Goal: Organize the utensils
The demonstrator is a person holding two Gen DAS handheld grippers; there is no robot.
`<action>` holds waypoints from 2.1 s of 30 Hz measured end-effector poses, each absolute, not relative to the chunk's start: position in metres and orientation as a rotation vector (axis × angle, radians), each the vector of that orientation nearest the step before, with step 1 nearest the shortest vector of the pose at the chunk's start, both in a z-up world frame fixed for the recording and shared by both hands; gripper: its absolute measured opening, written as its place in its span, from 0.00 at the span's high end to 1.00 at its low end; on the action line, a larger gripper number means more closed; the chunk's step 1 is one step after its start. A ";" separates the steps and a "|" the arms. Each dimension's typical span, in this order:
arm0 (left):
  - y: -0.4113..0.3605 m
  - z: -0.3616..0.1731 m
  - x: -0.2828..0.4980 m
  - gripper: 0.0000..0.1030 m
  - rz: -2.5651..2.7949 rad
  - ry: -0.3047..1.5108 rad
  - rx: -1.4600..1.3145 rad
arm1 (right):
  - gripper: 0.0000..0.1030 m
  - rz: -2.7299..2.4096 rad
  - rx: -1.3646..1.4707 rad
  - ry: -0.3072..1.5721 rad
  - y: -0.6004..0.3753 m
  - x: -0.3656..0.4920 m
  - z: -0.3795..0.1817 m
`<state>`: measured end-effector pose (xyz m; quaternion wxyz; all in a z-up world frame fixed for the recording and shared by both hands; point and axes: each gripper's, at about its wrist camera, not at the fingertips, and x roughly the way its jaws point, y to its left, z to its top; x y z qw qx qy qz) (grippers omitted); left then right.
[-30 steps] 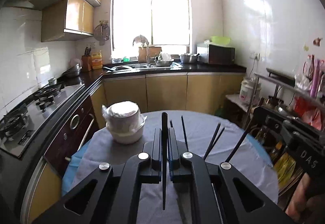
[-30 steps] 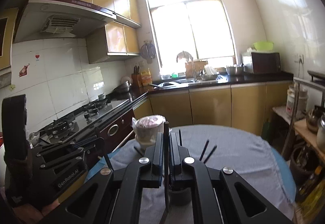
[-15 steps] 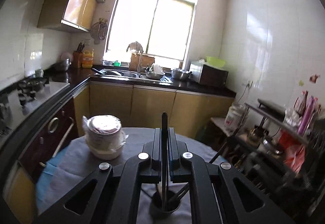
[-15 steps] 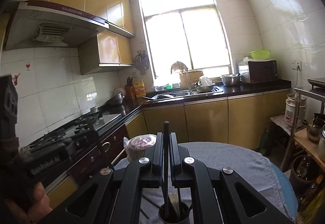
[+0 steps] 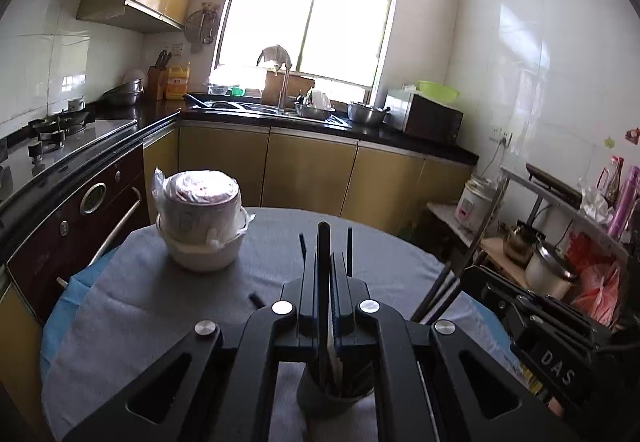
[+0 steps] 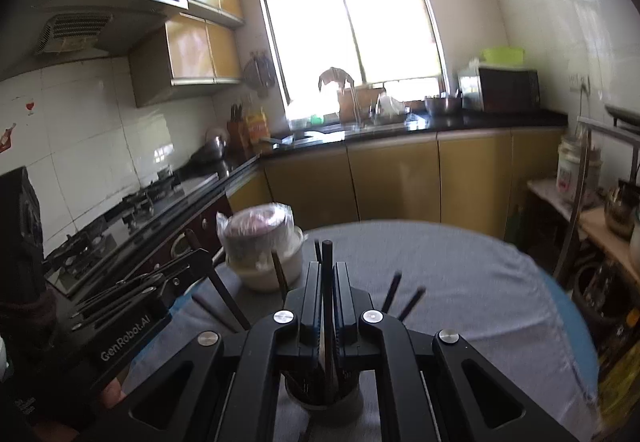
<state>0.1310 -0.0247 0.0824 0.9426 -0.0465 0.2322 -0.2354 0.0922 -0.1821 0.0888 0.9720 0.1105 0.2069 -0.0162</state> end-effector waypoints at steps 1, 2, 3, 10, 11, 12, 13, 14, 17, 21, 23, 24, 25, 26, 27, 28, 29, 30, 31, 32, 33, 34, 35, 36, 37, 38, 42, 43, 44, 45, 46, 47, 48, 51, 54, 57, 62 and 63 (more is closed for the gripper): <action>-0.023 0.082 0.127 0.95 -0.481 0.471 -0.089 | 0.94 -0.030 0.235 0.428 -0.184 0.090 0.085; -0.022 0.083 0.123 0.94 -0.480 0.471 -0.083 | 0.94 -0.027 0.247 0.432 -0.185 0.088 0.083; -0.020 0.083 0.117 0.94 -0.478 0.471 -0.070 | 0.94 -0.023 0.263 0.436 -0.187 0.085 0.081; -0.023 0.086 0.091 0.93 -0.423 0.484 0.023 | 0.94 0.000 0.287 0.468 -0.179 0.066 0.074; -0.023 0.086 0.088 0.93 -0.412 0.489 0.035 | 0.93 0.002 0.298 0.476 -0.179 0.065 0.073; -0.023 0.087 0.086 0.88 -0.401 0.494 0.046 | 0.93 0.011 0.317 0.486 -0.180 0.064 0.072; -0.022 0.087 0.084 0.83 -0.390 0.499 0.054 | 0.92 0.016 0.335 0.494 -0.181 0.064 0.072; -0.020 0.088 0.081 0.67 -0.376 0.504 0.063 | 0.88 0.016 0.362 0.499 -0.183 0.061 0.073; -0.012 0.092 0.068 0.45 -0.332 0.476 0.073 | 0.74 0.022 0.429 0.483 -0.192 0.047 0.075; -0.006 0.094 0.048 0.32 -0.291 0.451 0.107 | 0.73 0.005 0.422 0.450 -0.193 0.023 0.076; -0.005 0.095 0.039 0.31 -0.278 0.446 0.117 | 0.73 0.003 0.430 0.463 -0.192 0.013 0.071; -0.004 0.095 0.033 0.27 -0.271 0.447 0.123 | 0.73 0.000 0.432 0.470 -0.192 0.009 0.068; -0.004 0.094 0.029 0.26 -0.264 0.450 0.128 | 0.73 -0.004 0.430 0.478 -0.192 0.004 0.066; -0.003 0.093 0.024 0.24 -0.257 0.451 0.133 | 0.71 -0.011 0.426 0.487 -0.191 -0.003 0.062; -0.003 0.093 0.019 0.23 -0.252 0.451 0.138 | 0.64 -0.018 0.421 0.495 -0.190 -0.008 0.058; -0.004 0.091 0.015 0.23 -0.248 0.453 0.142 | 0.59 -0.027 0.413 0.503 -0.189 -0.014 0.055; -0.004 0.090 0.010 0.20 -0.243 0.461 0.149 | 0.45 -0.034 0.403 0.505 -0.188 -0.019 0.054; -0.005 0.088 0.006 0.18 -0.241 0.469 0.155 | 0.43 -0.042 0.380 0.499 -0.186 -0.027 0.052; -0.006 0.086 0.004 0.18 -0.240 0.476 0.160 | 0.43 -0.053 0.353 0.498 -0.184 -0.033 0.050; -0.006 0.083 0.000 0.17 -0.238 0.484 0.165 | 0.43 -0.066 0.330 0.500 -0.183 -0.038 0.048; -0.007 0.080 -0.001 0.17 -0.237 0.496 0.168 | 0.43 -0.083 0.306 0.507 -0.181 -0.044 0.046; -0.007 0.075 -0.003 0.17 -0.236 0.519 0.169 | 0.43 -0.094 0.294 0.514 -0.181 -0.049 0.044; -0.008 0.071 -0.004 0.17 -0.235 0.541 0.168 | 0.43 -0.101 0.287 0.521 -0.180 -0.053 0.041; -0.008 0.065 -0.004 0.17 -0.232 0.567 0.165 | 0.42 -0.111 0.278 0.530 -0.180 -0.056 0.039; -0.007 0.060 -0.005 0.17 -0.226 0.586 0.161 | 0.41 -0.126 0.266 0.542 -0.179 -0.059 0.036; -0.007 0.054 -0.005 0.17 -0.217 0.612 0.154 | 0.40 -0.145 0.250 0.555 -0.177 -0.062 0.034; -0.003 0.034 -0.006 0.17 -0.164 0.668 0.159 | 0.39 -0.179 0.179 0.589 -0.171 -0.065 0.029; -0.001 0.030 -0.006 0.17 -0.149 0.672 0.170 | 0.38 -0.184 0.162 0.593 -0.169 -0.066 0.028; 0.001 0.027 -0.006 0.17 -0.135 0.677 0.181 | 0.38 -0.187 0.155 0.595 -0.168 -0.066 0.027; 0.003 0.024 -0.007 0.17 -0.125 0.680 0.185 | 0.37 -0.189 0.152 0.596 -0.166 -0.068 0.026; 0.006 0.021 -0.008 0.17 -0.107 0.686 0.191 | 0.36 -0.189 0.152 0.599 -0.164 -0.068 0.025; 0.009 0.019 -0.008 0.17 -0.096 0.691 0.193 | 0.36 -0.188 0.151 0.602 -0.160 -0.069 0.023; 0.013 0.017 -0.008 0.17 -0.086 0.695 0.193 | 0.36 -0.186 0.145 0.604 -0.158 -0.068 0.023; 0.022 0.014 -0.008 0.17 -0.066 0.699 0.198 | 0.36 -0.202 0.119 0.599 -0.149 -0.068 0.021; 0.029 0.014 -0.007 0.17 -0.061 0.706 0.193 | 0.36 -0.209 0.116 0.595 -0.142 -0.066 0.020; 0.033 0.013 -0.005 0.17 -0.055 0.720 0.186 | 0.36 -0.217 0.119 0.602 -0.139 -0.064 0.018; 0.034 0.014 -0.009 0.17 -0.063 0.707 0.185 | 0.36 -0.227 0.119 0.601 -0.134 -0.063 0.016; 0.034 0.015 -0.009 0.17 -0.065 0.704 0.184 | 0.36 -0.228 0.119 0.602 -0.133 -0.063 0.016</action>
